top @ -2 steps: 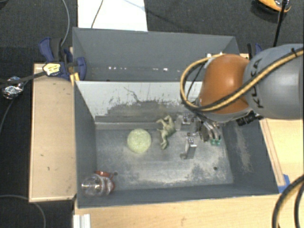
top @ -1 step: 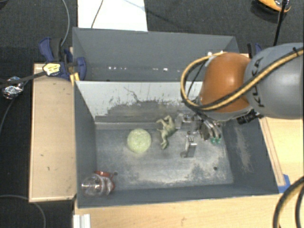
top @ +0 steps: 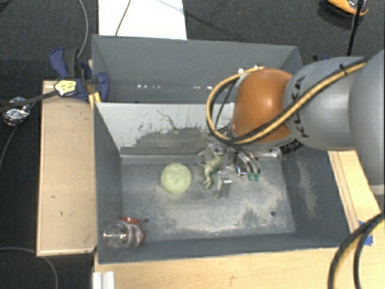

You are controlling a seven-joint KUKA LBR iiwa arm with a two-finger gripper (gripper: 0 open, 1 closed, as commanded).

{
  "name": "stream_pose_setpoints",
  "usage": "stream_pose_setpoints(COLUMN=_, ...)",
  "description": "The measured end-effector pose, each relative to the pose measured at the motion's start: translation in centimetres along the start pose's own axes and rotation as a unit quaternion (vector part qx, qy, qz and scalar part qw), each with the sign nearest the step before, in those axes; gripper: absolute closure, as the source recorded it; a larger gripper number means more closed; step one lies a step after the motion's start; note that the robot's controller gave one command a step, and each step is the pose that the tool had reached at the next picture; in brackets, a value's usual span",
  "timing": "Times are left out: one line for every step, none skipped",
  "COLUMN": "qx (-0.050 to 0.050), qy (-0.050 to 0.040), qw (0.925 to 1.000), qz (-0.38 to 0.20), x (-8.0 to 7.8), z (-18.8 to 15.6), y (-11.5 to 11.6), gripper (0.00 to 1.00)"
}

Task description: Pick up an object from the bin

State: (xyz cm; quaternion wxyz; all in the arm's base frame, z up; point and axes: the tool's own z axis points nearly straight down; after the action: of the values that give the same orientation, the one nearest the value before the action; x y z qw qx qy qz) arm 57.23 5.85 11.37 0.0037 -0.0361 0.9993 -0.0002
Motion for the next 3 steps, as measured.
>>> stream_pose_setpoints(qx=-0.002, qy=0.0023, qw=0.9979, qz=-0.065, x=-0.6, z=2.1, y=2.2, gripper=0.00)
stream_pose_setpoints(qx=-0.001, qy=0.0007, qw=0.9982, qz=-0.060, x=-1.0, z=3.3, y=1.9, gripper=0.00)
stream_pose_setpoints(qx=-0.001, qy=-0.0003, qw=0.9974, qz=-0.072, x=-1.5, z=3.8, y=4.3, gripper=0.00)
